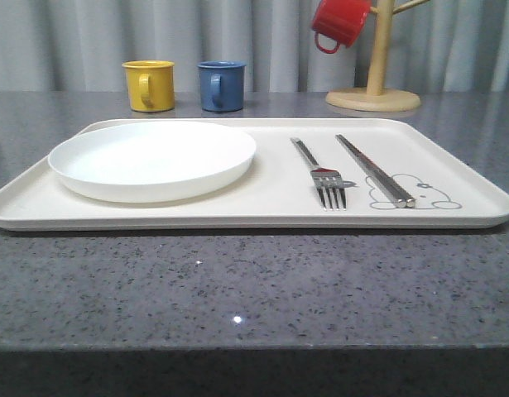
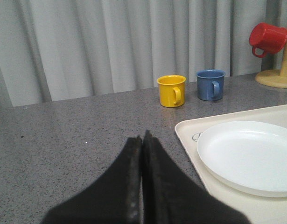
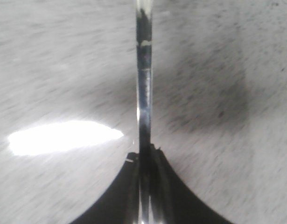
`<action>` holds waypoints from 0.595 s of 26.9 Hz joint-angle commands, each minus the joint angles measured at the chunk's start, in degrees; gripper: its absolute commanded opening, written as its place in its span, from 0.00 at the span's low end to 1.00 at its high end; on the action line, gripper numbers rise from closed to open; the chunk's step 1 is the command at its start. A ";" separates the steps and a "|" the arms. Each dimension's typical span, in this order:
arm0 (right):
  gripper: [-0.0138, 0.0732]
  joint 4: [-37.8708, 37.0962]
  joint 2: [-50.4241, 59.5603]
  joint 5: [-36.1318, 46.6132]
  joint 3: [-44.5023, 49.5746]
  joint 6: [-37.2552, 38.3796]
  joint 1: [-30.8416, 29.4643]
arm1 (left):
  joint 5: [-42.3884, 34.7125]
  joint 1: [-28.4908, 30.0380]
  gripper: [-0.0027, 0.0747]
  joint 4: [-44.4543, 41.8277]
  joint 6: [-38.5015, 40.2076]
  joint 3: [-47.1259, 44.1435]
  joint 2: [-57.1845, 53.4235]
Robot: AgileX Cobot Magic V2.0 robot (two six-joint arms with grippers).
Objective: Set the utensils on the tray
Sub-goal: 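Grasp the silver spoon beside the tray with the right gripper, then lower the spoon onto the tray next to the chopsticks and release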
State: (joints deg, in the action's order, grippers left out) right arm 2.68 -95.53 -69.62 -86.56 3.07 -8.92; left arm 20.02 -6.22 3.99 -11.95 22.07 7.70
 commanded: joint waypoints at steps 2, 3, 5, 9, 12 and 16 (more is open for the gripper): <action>0.12 2.19 4.99 -2.98 -1.57 1.08 4.09 | -4.77 0.07 0.01 0.65 0.47 1.59 0.70; 0.12 2.19 5.04 -3.61 -1.57 1.84 5.55 | -4.77 0.07 0.01 0.65 0.47 1.59 0.70; 0.12 2.19 4.81 -3.75 -1.57 3.04 8.22 | -4.77 0.07 0.01 0.65 0.47 1.59 0.70; 0.12 2.24 4.39 -1.52 -1.57 4.85 14.32 | -4.77 0.07 0.01 0.65 0.47 1.59 0.70; 0.12 2.36 3.26 -0.17 -1.57 6.71 17.97 | -4.77 0.07 0.01 0.65 0.47 1.59 0.70; 0.12 2.41 0.61 1.42 -1.57 8.96 21.16 | -4.77 0.07 0.01 0.65 0.47 1.59 0.70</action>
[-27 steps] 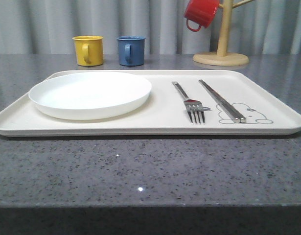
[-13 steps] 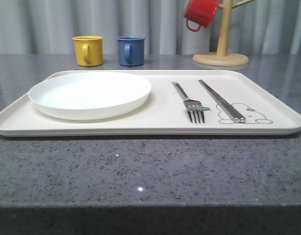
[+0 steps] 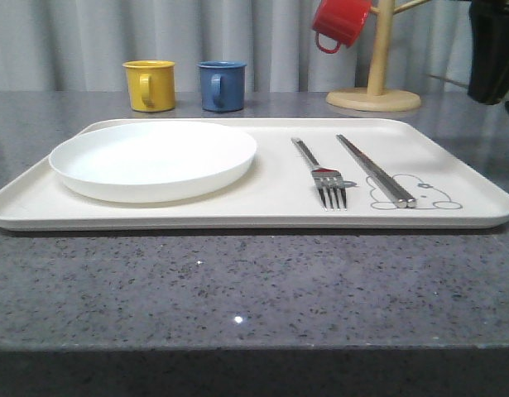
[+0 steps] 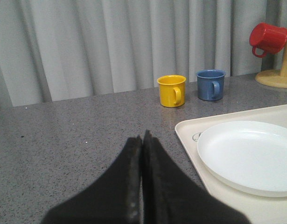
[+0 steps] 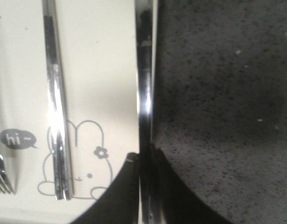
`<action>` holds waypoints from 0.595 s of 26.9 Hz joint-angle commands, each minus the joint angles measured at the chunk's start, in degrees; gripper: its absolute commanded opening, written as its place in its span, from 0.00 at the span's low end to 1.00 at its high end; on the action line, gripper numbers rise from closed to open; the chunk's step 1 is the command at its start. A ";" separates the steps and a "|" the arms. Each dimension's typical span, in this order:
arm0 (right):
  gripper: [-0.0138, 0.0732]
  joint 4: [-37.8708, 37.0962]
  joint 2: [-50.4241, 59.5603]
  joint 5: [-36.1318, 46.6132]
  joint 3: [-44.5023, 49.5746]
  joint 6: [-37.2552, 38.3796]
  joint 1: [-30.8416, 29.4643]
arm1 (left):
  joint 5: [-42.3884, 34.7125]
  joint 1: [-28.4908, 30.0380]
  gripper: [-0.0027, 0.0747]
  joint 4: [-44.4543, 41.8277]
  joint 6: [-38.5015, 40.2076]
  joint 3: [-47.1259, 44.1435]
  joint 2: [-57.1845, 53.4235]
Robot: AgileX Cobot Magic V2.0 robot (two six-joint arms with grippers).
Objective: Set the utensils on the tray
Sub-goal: 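Lower the spoon onto the tray next to the chopsticks and release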
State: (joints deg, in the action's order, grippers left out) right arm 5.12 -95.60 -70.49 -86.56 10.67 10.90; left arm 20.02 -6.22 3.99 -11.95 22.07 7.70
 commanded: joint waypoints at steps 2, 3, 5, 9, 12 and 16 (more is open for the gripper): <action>0.12 0.61 -0.63 3.72 -1.57 1.84 1.92 | -4.77 0.07 0.01 0.65 0.47 1.59 0.70; 0.12 1.30 -1.35 4.32 -1.57 1.97 1.99 | -4.77 0.07 0.01 0.65 0.47 1.59 0.70; 0.12 2.44 -2.87 5.12 -1.57 2.03 1.99 | -4.77 0.07 0.01 0.65 0.47 1.59 0.70; 0.12 2.87 -5.21 5.87 -1.57 3.00 1.99 | -4.77 0.07 0.01 0.65 0.47 1.59 0.70; 0.12 2.77 -6.01 6.52 -1.57 4.22 1.99 | -4.77 0.07 0.01 0.65 0.47 1.59 0.70; 0.12 2.73 -6.02 6.71 -1.57 4.29 1.99 | -4.77 0.07 0.01 0.65 0.47 1.59 0.70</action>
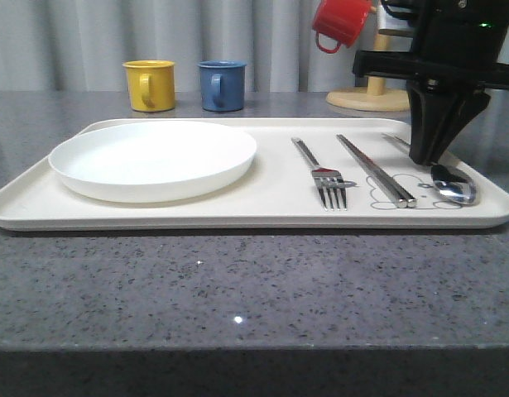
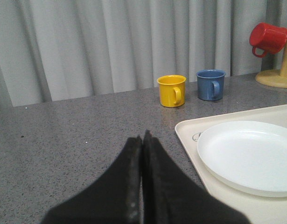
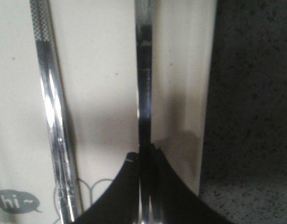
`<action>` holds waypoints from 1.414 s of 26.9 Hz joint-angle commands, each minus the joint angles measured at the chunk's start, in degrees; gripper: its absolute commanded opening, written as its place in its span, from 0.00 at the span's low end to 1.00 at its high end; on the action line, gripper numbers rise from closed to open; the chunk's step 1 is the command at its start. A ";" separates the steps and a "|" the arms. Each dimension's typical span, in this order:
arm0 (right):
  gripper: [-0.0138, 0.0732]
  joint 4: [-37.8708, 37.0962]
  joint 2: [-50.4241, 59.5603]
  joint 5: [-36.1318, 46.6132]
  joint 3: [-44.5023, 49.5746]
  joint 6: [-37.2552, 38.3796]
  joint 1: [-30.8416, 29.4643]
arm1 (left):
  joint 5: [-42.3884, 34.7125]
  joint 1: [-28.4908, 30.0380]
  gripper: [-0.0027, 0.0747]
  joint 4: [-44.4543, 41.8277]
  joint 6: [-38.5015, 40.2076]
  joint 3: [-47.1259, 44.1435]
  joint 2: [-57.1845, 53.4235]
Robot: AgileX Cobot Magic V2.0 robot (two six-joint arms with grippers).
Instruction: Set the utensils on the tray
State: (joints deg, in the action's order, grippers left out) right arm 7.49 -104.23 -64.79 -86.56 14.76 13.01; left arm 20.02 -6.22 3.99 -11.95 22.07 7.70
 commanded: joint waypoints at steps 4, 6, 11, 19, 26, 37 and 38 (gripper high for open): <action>0.22 0.36 2.62 0.83 -1.57 0.20 -0.12 | -4.77 0.07 0.01 0.65 0.47 1.59 0.70; 0.29 0.36 2.62 0.83 -1.57 0.20 -0.12 | -4.77 0.07 0.01 0.65 0.47 1.59 0.70; 0.39 0.36 3.58 0.88 -1.81 0.20 -0.12 | -4.77 0.07 0.01 0.65 0.47 1.59 0.70; 0.37 -7.01 13.97 -4.32 -8.16 -1.67 -0.12 | -4.77 0.07 0.01 0.65 0.47 1.59 0.70; 0.17 -11.05 25.69 -3.49 -4.72 -6.00 -0.12 | -4.77 0.07 0.01 0.65 0.47 1.59 0.70; 0.08 -11.12 49.33 18.91 22.36 -9.58 -0.12 | -4.77 0.07 0.01 0.65 0.47 1.59 0.70; 0.08 -11.12 52.15 21.86 25.82 -9.58 -0.12 | -4.77 0.07 0.01 0.65 0.47 1.59 0.70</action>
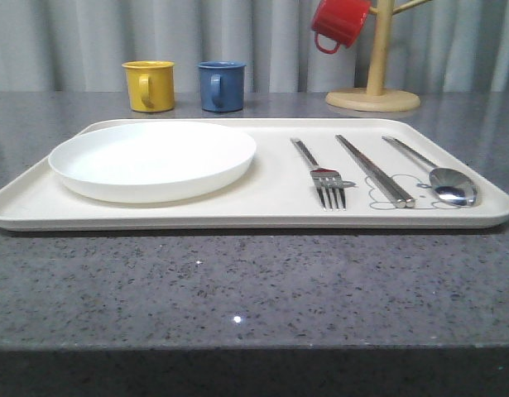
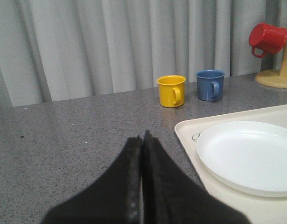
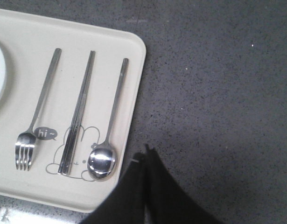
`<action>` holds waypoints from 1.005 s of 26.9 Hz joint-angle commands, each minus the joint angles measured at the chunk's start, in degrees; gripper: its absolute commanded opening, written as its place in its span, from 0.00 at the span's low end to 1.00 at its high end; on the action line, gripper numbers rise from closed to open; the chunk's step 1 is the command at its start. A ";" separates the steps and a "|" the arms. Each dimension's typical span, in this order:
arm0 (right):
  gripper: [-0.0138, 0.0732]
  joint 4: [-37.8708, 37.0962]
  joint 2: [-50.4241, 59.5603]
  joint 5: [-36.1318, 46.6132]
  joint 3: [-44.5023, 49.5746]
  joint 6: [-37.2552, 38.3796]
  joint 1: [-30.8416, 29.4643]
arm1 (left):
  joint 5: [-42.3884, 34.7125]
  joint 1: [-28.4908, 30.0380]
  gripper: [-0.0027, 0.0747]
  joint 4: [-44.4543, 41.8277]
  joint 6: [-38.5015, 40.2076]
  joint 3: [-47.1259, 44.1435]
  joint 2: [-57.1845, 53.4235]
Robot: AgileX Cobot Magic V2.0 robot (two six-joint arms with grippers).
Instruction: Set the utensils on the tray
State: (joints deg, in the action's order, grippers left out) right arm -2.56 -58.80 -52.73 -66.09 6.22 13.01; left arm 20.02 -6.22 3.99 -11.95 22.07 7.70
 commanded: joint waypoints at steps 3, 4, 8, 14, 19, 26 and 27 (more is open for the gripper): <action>0.08 -1.07 14.60 18.46 15.39 -1.04 -0.12 | -4.77 0.07 0.01 0.65 0.47 1.59 0.70; 0.08 -1.07 17.28 20.74 18.49 -1.04 -0.12 | -4.77 0.07 0.01 0.65 0.47 1.59 0.70; 0.08 -1.07 28.36 28.86 29.47 -1.04 -0.12 | -4.77 0.07 0.01 0.65 0.47 1.59 0.70; 0.08 -1.08 42.46 35.92 39.87 -1.04 -0.12 | -4.77 0.07 0.01 0.65 0.47 1.59 0.70; 0.08 -1.02 47.49 35.29 41.98 -1.04 -0.12 | -4.77 0.07 0.01 0.65 0.47 1.59 0.70; 0.08 -1.02 47.51 35.13 41.98 -1.04 -0.12 | -4.77 0.07 0.01 0.65 0.47 1.59 0.70; 0.08 -1.02 47.51 35.13 41.98 -1.04 -0.12 | -4.77 0.07 0.01 0.65 0.47 1.59 0.70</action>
State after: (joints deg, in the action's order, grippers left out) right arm -2.82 -10.80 -22.48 -22.68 5.67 13.01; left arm 20.02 -6.22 3.99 -11.95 22.07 7.70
